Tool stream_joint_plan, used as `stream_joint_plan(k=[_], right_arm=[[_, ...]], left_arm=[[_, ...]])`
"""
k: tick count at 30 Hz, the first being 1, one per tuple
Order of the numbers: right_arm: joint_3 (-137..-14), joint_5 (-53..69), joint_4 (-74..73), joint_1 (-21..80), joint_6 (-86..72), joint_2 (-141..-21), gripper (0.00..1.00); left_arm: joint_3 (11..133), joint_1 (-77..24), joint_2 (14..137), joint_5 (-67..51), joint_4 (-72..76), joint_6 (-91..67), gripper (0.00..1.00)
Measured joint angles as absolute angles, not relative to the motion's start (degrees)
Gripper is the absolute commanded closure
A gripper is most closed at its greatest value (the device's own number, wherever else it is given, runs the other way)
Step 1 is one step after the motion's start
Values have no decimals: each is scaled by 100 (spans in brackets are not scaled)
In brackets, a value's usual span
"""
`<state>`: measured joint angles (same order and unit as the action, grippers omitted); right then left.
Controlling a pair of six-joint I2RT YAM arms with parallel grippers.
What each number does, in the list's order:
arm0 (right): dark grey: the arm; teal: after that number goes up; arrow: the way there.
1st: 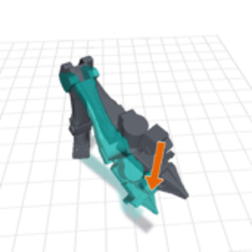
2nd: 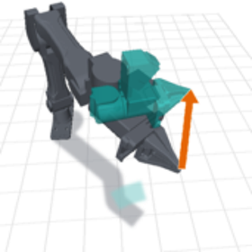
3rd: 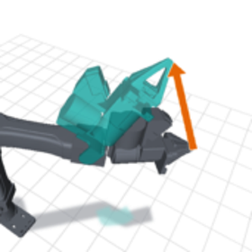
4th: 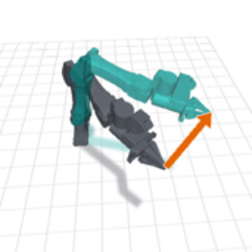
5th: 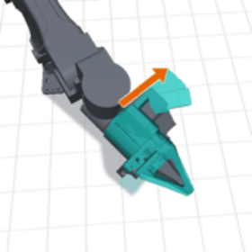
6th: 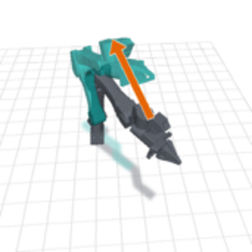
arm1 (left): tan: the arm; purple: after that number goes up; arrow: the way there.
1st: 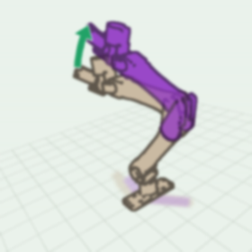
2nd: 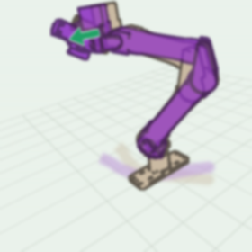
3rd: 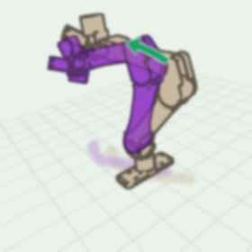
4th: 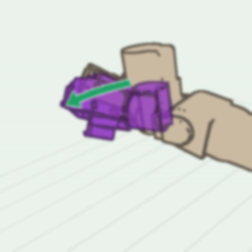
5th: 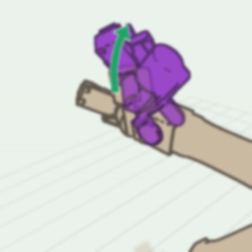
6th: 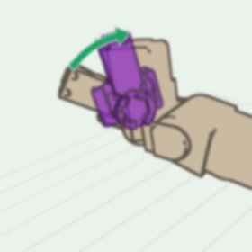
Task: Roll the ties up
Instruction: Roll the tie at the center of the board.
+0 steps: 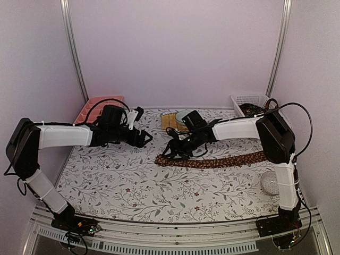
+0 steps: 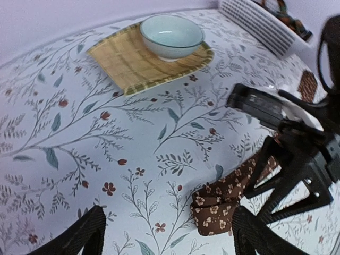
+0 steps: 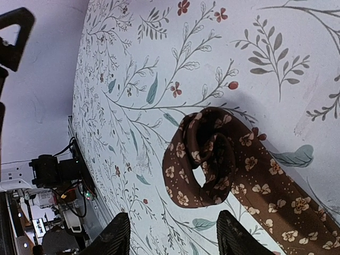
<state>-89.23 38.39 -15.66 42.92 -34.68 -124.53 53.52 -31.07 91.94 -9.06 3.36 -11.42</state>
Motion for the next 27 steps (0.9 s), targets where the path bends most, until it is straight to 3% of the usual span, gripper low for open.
stream_joint_plan(k=[3, 6, 14, 27], right_arm=[[-8976, 3723, -1638, 4320, -3468, -12540, 45], [-8989, 3647, -1684, 4338, -3470, -12632, 45], [-9080, 3662, -1763, 4348, -3487, -12737, 46], [-9159, 3824, -1763, 4370, -3535, -12805, 52]], left_arm=[[5677, -3004, 9201, -1675, 134, -117, 4], [6005, -2930, 9236, -2383, -21, 867, 1], [6517, -2884, 9913, -3736, -749, 3057, 0], [6775, -2947, 10818, -3693, -1485, 4735, 6]])
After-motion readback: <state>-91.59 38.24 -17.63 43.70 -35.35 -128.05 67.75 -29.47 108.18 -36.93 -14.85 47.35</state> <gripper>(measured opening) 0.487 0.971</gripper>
